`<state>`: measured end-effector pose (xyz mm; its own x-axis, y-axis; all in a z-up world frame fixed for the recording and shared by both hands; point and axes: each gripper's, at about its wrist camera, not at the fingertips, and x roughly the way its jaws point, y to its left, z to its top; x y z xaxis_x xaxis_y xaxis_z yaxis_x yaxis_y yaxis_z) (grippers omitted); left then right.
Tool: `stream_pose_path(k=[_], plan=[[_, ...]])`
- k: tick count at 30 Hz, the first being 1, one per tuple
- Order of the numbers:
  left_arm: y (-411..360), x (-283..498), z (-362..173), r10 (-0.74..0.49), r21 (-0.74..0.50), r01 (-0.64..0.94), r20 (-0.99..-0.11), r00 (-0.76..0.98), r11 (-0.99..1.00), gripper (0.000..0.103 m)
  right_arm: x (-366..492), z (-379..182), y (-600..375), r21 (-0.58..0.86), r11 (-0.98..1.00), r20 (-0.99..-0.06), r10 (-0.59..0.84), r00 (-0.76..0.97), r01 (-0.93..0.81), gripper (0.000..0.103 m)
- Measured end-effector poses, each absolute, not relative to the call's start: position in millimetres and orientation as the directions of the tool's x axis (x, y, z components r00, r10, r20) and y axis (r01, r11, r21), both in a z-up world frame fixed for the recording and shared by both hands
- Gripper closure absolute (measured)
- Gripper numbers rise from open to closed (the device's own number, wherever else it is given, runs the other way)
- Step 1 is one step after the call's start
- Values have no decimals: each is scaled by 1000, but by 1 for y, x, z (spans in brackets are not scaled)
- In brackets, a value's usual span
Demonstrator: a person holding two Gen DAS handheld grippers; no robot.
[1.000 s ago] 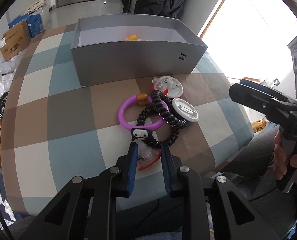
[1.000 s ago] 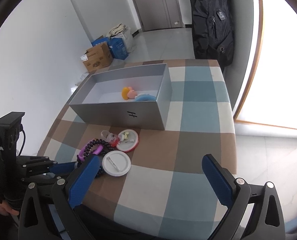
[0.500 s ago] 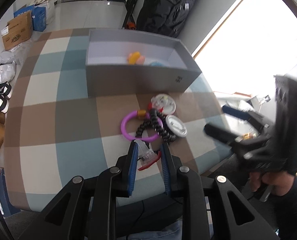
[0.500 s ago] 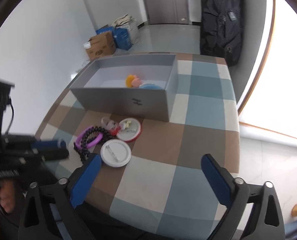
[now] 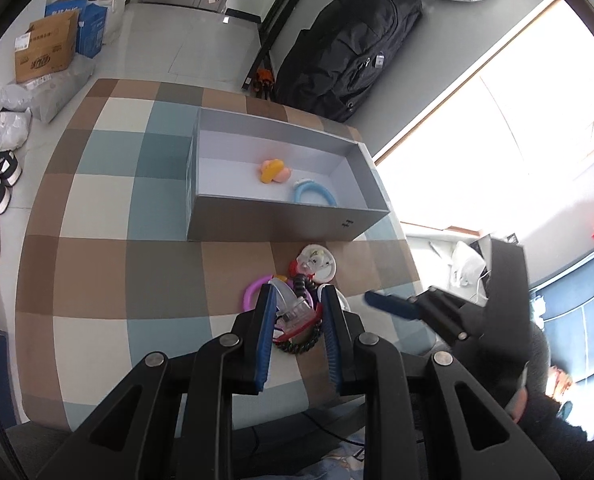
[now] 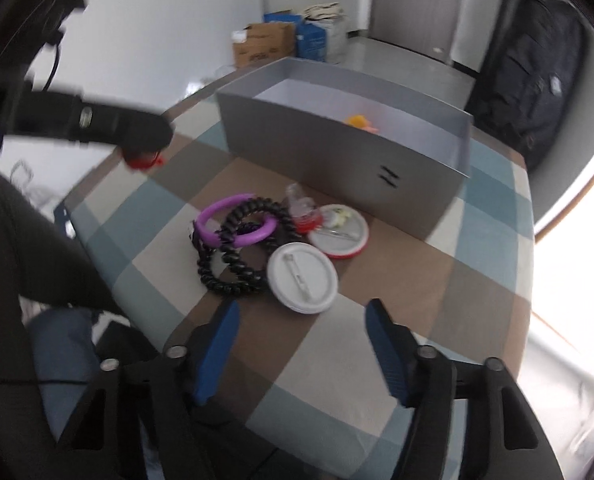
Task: Organize jewelry
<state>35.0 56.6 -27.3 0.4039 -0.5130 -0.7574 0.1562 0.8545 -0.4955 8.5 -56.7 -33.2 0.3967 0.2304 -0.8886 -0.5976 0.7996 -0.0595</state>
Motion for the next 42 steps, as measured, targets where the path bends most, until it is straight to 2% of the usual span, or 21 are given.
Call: stream_pose_path(k=[5,7,9,11,20,33,42], plan=[[54,41,-32,-510,-494,148,-767,389,857,85,6,-37,-49,-122,777,-879,205,431,-618,70],[54,42,-33,-511,-496,145,-768,387,856,85,6,-38,-48,-116,774,-881,209,425,-622,72],[55,42,-32,-513,-499,143,-768,384,854,85,5,-38,-48,-113,773,-883,210,420,-624,83],[55,43,-31,-517,-505,140,-766,382,851,85,6,-37,-50,-100,776,-886,216,411,-623,89],[49,46,-29,-527,-514,144,-761,377,846,85,11,-22,-69,13,814,-873,292,390,-581,95],[49,51,-25,-534,-526,136,-753,384,840,85,28,-2,-91,171,859,-827,392,404,-483,96],[49,69,-9,-510,-514,127,-730,454,848,85,42,42,-87,226,854,-723,469,507,-468,96]])
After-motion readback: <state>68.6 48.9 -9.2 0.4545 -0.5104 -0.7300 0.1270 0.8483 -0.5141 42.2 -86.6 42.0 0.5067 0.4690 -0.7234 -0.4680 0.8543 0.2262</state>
